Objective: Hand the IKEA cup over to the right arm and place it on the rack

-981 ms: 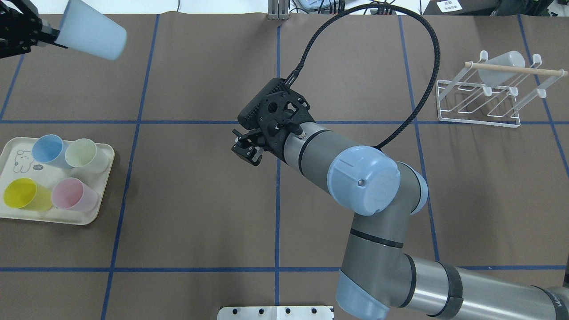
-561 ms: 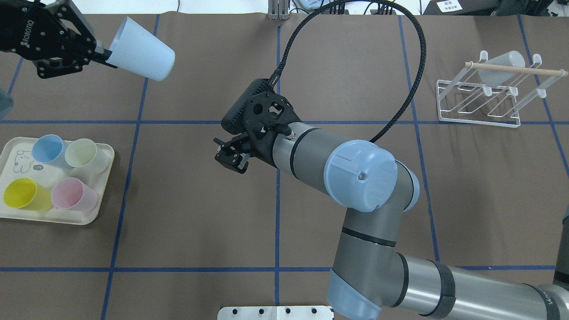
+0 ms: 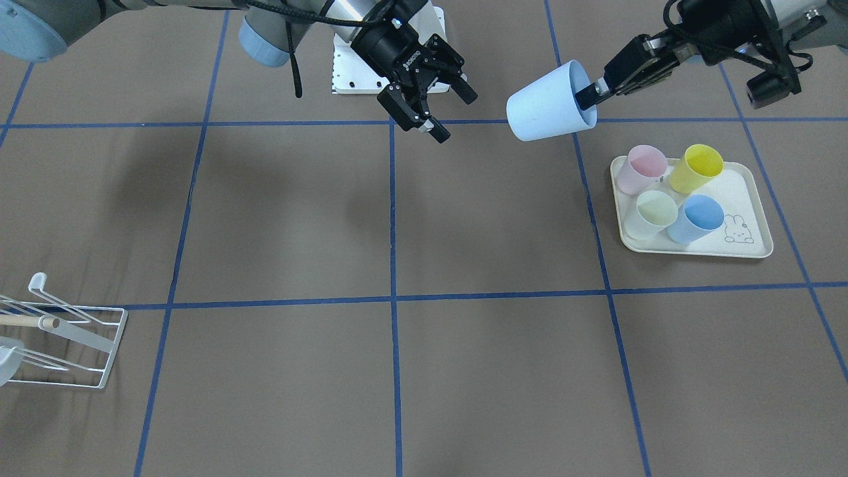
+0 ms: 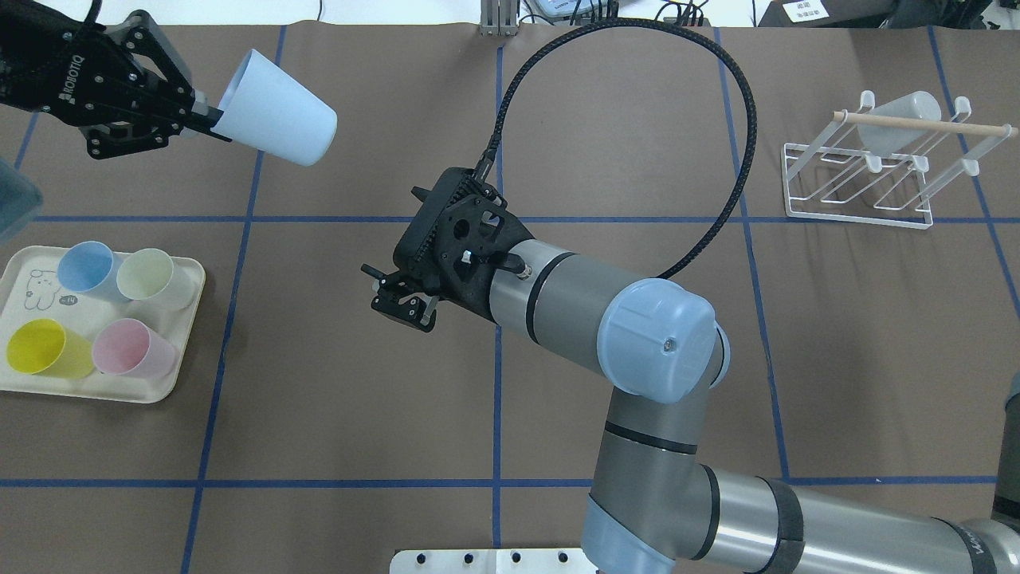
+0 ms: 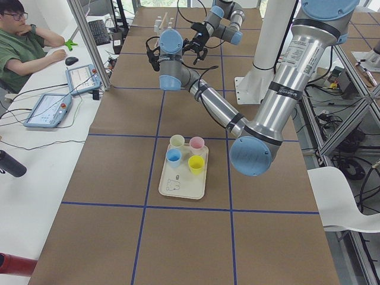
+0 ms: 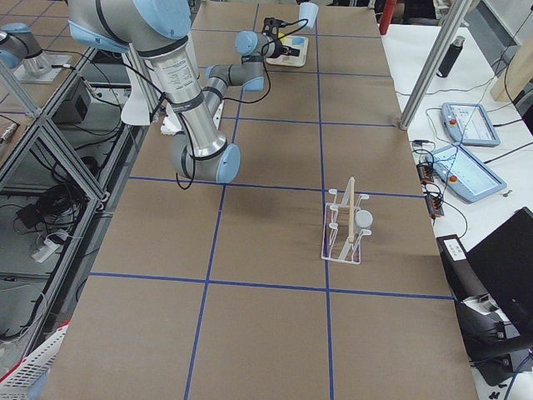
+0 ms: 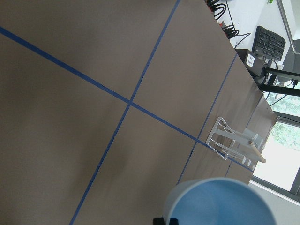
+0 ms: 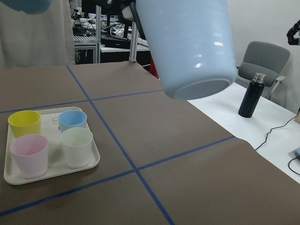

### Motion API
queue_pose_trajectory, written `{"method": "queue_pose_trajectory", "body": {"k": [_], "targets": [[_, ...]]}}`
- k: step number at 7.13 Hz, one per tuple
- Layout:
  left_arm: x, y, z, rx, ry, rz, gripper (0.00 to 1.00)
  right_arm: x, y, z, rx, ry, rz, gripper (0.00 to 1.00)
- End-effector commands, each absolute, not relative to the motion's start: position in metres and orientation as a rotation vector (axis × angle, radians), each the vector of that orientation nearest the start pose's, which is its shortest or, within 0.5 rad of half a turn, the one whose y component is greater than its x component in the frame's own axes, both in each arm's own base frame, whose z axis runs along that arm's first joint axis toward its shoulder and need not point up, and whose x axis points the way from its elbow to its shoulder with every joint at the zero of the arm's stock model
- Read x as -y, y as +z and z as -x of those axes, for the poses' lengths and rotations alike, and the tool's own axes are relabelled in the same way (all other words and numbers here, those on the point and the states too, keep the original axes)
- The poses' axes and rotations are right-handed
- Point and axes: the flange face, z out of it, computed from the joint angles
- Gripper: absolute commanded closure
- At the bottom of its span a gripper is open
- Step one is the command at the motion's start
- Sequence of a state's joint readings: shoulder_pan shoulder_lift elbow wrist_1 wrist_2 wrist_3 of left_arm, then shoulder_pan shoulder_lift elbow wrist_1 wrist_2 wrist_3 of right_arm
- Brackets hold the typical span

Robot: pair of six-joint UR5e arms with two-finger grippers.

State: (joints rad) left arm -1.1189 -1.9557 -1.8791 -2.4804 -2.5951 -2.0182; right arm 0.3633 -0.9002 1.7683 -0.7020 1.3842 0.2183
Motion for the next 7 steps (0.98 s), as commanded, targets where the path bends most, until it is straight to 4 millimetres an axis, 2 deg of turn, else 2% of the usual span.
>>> {"method": "queue_pose_trajectory", "body": {"k": [1, 2, 4, 7], "targets": [[0.476, 0.204, -0.189, -1.577, -0.386, 0.275, 1.0, 0.347, 0.079, 0.504, 1.075, -0.561, -1.456, 0.01], [0.475, 0.204, -0.19, -1.577, -0.382, 0.277, 1.0, 0.347, 0.076, 0.503, 1.073, -0.551, -1.464, 0.01], [0.467, 0.203, -0.205, -1.574, -0.349, 0.297, 1.0, 0.348, 0.072, 0.501, 1.065, -0.534, -1.474, 0.01], [0.457, 0.2, -0.219, -1.578, -0.312, 0.31, 1.0, 0.351, 0.072, 0.499, 1.053, -0.538, -1.485, 0.01]]}}
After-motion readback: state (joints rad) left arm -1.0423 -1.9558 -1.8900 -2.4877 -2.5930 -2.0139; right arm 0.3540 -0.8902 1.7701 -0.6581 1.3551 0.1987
